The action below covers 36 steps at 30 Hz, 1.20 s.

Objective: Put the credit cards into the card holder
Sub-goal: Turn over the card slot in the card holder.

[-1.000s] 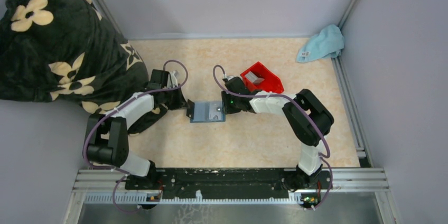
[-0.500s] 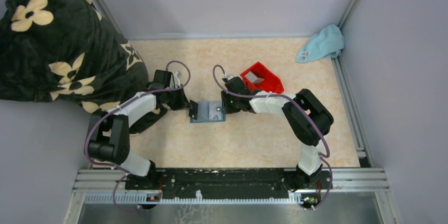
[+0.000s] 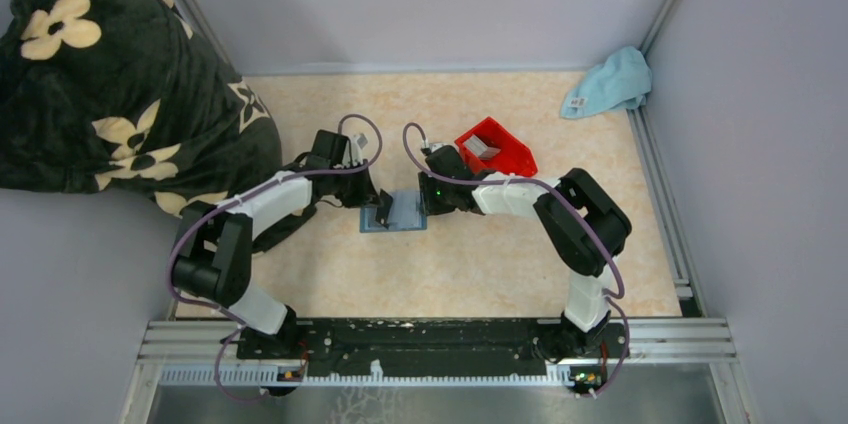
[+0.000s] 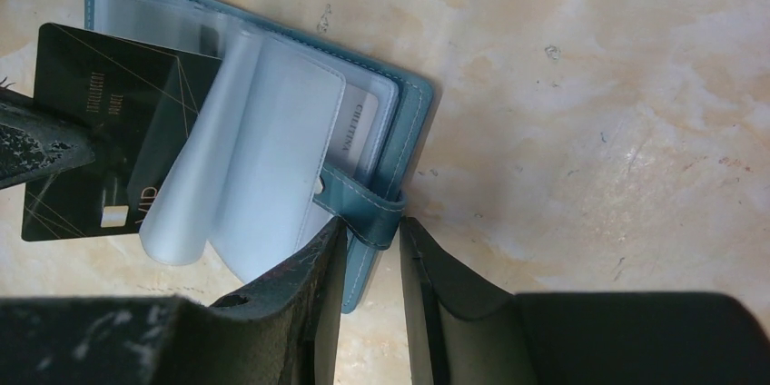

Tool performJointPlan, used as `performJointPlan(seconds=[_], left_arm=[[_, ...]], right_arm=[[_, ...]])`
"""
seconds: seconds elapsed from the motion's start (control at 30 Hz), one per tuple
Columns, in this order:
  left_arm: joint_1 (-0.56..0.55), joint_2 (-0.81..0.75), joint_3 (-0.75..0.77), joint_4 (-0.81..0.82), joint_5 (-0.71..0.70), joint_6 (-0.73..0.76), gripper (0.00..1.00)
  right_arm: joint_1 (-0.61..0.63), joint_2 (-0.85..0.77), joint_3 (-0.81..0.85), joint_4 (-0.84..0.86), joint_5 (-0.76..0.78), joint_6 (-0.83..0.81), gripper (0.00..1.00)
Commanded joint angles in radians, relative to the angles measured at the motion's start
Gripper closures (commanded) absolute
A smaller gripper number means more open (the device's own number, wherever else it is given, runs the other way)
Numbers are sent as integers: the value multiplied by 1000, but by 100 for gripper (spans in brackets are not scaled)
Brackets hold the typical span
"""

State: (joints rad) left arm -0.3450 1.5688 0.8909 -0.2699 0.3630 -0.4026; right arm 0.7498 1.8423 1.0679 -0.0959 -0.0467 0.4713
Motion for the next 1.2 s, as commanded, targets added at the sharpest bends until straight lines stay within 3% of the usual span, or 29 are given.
performJointPlan(seconds=[0.0, 0.33, 1.17], left_arm=[[-12, 5, 30, -16, -36, -12, 100], [-16, -33, 11, -5, -64, -41, 100], [-149, 67, 138, 20, -86, -115, 100]], right_arm=[[4, 14, -33, -65, 76, -25, 70], [-25, -75, -48, -117, 172, -39, 70], [-26, -96, -43, -148, 184, -60, 70]])
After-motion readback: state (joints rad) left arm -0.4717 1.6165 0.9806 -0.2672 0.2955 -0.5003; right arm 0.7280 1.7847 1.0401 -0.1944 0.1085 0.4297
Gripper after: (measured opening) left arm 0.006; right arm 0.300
